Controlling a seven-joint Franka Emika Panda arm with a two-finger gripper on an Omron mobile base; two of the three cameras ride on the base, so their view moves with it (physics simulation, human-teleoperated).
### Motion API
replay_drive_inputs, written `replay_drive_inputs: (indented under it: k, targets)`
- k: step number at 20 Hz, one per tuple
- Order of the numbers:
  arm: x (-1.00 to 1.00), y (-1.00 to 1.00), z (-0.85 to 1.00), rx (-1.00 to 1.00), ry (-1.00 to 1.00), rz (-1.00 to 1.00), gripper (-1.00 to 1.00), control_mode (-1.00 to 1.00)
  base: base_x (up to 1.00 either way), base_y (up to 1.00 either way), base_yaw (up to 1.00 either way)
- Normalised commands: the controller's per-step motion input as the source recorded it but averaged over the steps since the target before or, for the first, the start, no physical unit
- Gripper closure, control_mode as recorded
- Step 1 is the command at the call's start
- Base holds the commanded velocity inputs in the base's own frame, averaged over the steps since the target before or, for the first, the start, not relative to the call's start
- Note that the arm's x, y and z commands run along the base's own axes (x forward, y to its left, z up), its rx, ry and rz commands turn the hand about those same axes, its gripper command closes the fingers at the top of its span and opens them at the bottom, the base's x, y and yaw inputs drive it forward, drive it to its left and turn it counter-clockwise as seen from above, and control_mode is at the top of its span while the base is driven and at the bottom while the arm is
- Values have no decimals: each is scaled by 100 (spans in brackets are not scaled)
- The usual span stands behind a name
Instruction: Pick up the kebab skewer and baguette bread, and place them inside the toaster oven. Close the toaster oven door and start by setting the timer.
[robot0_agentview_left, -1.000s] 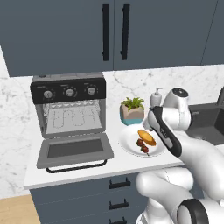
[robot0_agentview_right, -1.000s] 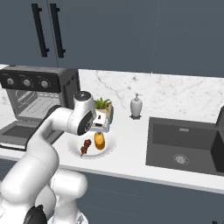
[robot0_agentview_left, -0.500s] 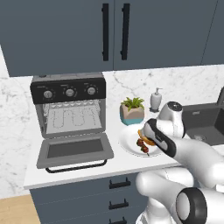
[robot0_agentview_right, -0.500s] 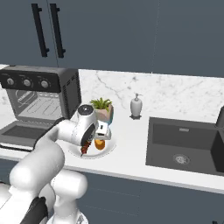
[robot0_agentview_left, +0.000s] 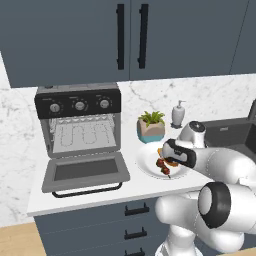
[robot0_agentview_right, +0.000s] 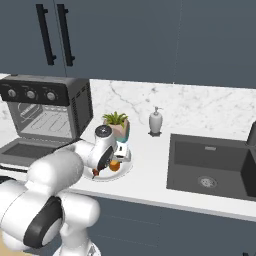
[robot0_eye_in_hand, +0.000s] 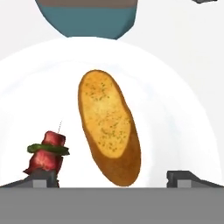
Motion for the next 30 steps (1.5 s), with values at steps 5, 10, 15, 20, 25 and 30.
replay_drive_inputs:
  k: [5, 10, 15, 20, 25, 30]
  targets:
    - [21, 0, -33, 0, 0, 0, -100, -100, 0, 0, 0]
    - [5, 0, -35, 0, 0, 0, -100, -100, 0, 0, 0]
    - [3, 0, -19, 0, 0, 2, -100, -100, 0, 0, 0]
    - [6, 0, -21, 0, 0, 3, -100, -100, 0, 0, 0]
    - [15, -4, -11, 0, 0, 0, -100, -100, 0, 0, 0]
    - [1, 0, -42, 0, 0, 1, -100, -100, 0, 0, 0]
